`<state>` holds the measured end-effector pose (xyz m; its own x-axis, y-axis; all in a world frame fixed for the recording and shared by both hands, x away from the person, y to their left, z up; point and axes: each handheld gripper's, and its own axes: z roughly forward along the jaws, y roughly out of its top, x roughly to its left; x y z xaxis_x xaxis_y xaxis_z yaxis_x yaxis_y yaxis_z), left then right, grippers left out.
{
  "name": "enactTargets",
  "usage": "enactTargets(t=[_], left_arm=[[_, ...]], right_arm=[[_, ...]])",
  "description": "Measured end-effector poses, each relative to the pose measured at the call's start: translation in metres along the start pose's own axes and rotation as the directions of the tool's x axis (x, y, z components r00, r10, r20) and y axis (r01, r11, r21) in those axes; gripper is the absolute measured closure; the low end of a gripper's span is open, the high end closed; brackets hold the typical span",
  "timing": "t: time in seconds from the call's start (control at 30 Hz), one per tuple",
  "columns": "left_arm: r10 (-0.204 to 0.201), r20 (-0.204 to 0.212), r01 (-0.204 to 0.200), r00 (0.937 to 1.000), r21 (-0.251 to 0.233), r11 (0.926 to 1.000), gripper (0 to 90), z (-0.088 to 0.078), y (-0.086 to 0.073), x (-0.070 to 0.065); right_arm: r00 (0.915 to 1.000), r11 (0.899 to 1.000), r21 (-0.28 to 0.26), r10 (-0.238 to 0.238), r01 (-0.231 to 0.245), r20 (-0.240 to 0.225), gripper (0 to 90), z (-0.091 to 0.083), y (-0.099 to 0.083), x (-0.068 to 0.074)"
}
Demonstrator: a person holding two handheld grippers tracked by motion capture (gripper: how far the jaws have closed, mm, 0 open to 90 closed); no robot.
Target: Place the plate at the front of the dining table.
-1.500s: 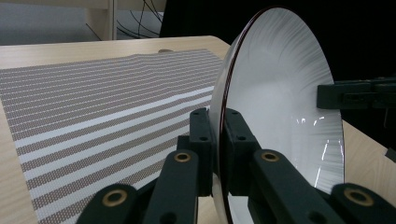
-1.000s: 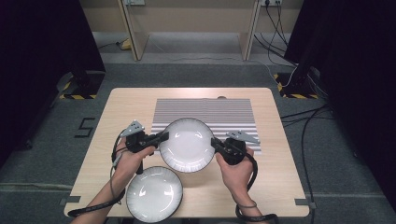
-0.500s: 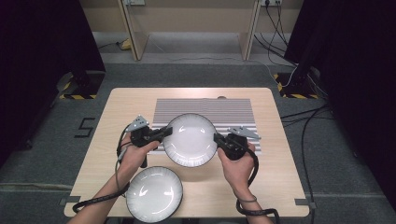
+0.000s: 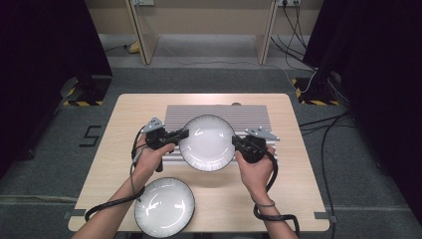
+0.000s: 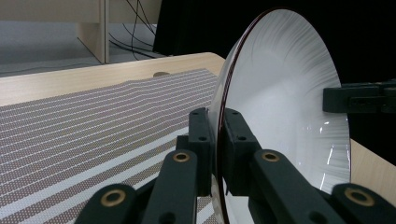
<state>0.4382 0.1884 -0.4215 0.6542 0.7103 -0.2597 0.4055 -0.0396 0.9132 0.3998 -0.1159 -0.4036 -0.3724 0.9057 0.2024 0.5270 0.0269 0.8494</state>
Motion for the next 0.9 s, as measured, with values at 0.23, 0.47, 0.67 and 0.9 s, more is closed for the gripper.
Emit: enactTargets(t=[0.23, 0.47, 0.67, 0.9], left_arm=[[0.004, -0.003, -0.004, 1.0, 0.011, 0.9999, 83.6, 0.01, 0.001, 0.003], [0.003, -0.01, -0.002, 0.9999, 0.01, 0.9999, 83.5, 0.016, 0.003, 0.006], [0.002, -0.013, -0.002, 0.9999, 0.005, 1.0, 83.4, 0.019, 0.005, 0.008], [0.011, -0.018, -0.011, 0.9998, 0.007, 0.9999, 83.3, 0.024, 0.008, 0.008]], right_arm=[[0.9999, 1.0, 0.005, 0.011, -0.011, 0.007, 86.2, 0.006, 0.001, -0.007], [0.9999, 1.0, 0.004, 0.004, -0.004, 0.012, 86.2, 0.012, 0.003, -0.011], [0.9998, 1.0, 0.0, -0.003, 0.003, 0.018, 86.2, 0.015, 0.007, -0.012], [0.9996, 1.0, 0.001, -0.011, 0.011, 0.025, 86.2, 0.016, 0.01, -0.015]])
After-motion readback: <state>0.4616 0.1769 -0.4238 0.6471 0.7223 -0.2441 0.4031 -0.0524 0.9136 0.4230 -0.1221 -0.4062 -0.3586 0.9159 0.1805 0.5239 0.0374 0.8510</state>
